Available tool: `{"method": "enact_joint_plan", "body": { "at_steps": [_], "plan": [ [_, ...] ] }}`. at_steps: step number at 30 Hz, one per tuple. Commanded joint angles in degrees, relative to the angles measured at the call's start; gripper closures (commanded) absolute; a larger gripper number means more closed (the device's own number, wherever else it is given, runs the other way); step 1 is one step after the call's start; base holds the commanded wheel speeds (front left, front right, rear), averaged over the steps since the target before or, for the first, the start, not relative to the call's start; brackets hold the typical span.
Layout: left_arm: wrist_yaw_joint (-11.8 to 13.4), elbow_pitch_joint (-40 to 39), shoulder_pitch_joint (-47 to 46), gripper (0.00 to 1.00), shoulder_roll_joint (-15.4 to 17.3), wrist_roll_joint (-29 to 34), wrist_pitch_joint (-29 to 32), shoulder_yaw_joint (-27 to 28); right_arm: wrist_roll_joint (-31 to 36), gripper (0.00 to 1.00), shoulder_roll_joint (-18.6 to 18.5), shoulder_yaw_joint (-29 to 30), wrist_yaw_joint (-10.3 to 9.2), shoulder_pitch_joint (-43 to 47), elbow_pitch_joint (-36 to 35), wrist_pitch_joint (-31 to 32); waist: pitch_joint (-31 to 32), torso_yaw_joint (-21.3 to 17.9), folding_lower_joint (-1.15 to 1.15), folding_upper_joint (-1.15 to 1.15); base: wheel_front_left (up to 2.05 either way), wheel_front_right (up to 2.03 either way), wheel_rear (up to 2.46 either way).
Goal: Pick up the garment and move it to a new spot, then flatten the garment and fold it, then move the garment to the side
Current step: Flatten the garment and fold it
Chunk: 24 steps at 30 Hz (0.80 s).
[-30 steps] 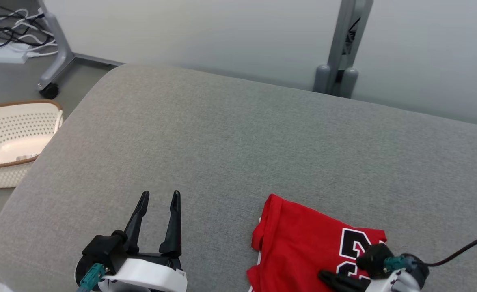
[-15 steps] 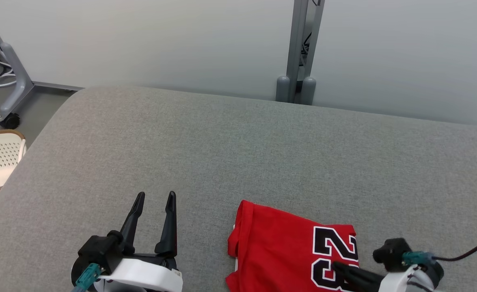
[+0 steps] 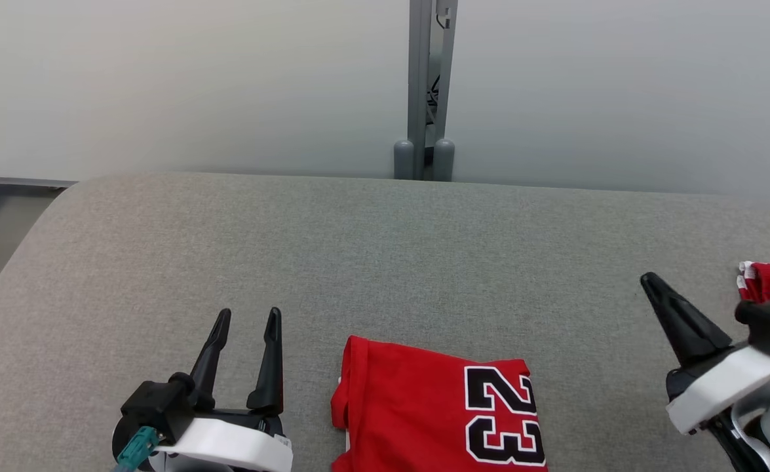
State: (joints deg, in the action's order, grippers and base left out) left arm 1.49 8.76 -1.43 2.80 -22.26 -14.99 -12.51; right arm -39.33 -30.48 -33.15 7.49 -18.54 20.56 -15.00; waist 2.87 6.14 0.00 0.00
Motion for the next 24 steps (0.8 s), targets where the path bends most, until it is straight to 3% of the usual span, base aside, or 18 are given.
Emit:
{"method": "enact_joint_plan", "body": {
  "at_steps": [1, 8, 12, 15, 16, 17, 18, 24],
  "plan": [
    [-0.29, -0.16, 0.32, 0.0, 0.22, -0.1, -0.17, 0.02, 4.13, 1.0, 1.86, 6.21, 0.01, 3.77, -1.74, -0.26, 0.29, -0.89, 0.0, 0.0, 0.0, 0.0, 0.0],
    [-0.29, -0.54, 1.39, 0.0, 0.23, 0.1, -0.17, 0.95, 16.79, 1.0, 12.62, 25.24, 0.01, 15.53, -10.46, -0.26, 0.78, -2.41, 0.0, 0.0, 0.0, 0.0, 0.0],
    [-0.08, -0.28, 2.5, 0.0, 0.23, 0.23, -0.17, 1.91, 20.75, 1.0, 18.11, 30.82, 0.01, 20.1, -12.98, -0.2, 1.04, -2.66, 0.0, 0.0, 0.0, 0.0, 0.0],
    [-0.42, -0.1, 2.8, 0.0, 0.22, 0.42, -0.17, 2.52, 21.79, 1.0, 20.39, 31.56, 0.02, 21.89, -13.42, -0.19, 1.05, -2.68, 0.0, 0.0, 0.0, 0.0, 0.0],
    [-0.46, -0.02, 2.91, 0.0, 0.22, 0.51, -0.17, 2.64, 21.71, 0.85, 20.63, 31.21, 0.02, 22.27, -13.45, -0.19, 1.04, -2.69, 0.0, 0.0, 0.0, 0.0, 0.0],
    [-0.46, -0.02, 2.91, 0.0, 0.22, 0.51, -0.17, 2.64, 21.71, 0.85, 20.63, 31.21, 0.02, 22.27, -13.45, -0.19, 1.04, -2.69, 0.0, 0.0, 0.0, 0.0, 0.0],
    [-0.52, 0.04, 3.0, 0.0, 0.23, 0.59, -0.17, 2.72, 21.4, 0.0, 20.61, 30.66, 0.02, 22.49, -13.31, -0.19, 1.02, -2.68, 0.0, 0.0, 0.0, 0.0, 0.0],
    [-0.54, 0.16, 2.63, 0.0, 0.22, 0.4, -0.17, 2.75, 20.25, 0.0, 19.69, 29.5, 0.01, 21.68, -12.43, -0.19, 0.69, -2.38, 0.0, 0.0, 0.0, 0.0, 0.0]
  ]
}}
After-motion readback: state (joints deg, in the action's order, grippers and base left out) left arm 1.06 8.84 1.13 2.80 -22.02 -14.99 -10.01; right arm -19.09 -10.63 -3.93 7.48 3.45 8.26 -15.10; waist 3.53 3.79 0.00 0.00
